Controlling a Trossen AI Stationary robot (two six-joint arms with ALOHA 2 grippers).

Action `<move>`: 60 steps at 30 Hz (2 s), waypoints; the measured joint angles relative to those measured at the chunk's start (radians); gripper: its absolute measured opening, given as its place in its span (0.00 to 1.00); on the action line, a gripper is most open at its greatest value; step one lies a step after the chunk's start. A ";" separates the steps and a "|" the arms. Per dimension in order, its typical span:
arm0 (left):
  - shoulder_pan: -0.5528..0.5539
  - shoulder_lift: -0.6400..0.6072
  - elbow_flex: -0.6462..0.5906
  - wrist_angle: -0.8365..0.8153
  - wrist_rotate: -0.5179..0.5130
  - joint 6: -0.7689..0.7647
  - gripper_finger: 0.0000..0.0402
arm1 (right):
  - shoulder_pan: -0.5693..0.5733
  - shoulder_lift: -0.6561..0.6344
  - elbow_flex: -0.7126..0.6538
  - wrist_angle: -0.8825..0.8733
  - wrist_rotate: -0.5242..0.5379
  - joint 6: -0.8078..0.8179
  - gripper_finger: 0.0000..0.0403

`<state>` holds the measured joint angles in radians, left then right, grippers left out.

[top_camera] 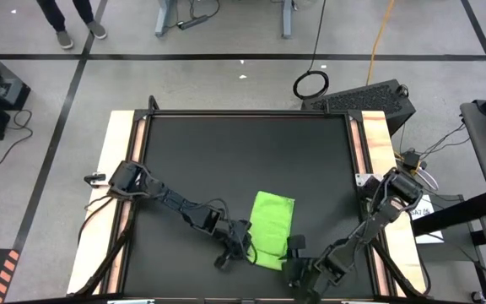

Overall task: Roll towel
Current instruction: Roll the green towel on the table

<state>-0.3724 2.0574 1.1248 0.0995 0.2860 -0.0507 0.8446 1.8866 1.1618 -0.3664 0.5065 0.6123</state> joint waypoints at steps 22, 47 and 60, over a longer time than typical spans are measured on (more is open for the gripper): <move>0.130 0.004 -0.004 0.009 0.313 -0.313 0.03 | 0.088 0.278 0.184 -0.131 0.425 -0.205 0.47; 0.126 0.004 0.008 0.065 0.331 -0.136 0.33 | 0.026 0.266 0.177 -0.294 0.287 0.301 0.01; -0.081 -0.152 0.037 -0.037 -0.347 0.424 0.55 | 0.022 0.249 0.178 -0.284 0.192 0.503 0.00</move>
<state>-0.4539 1.9053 1.1618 0.0621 -0.0612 0.3729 0.8665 2.1358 1.3399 -0.6501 0.6983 1.1153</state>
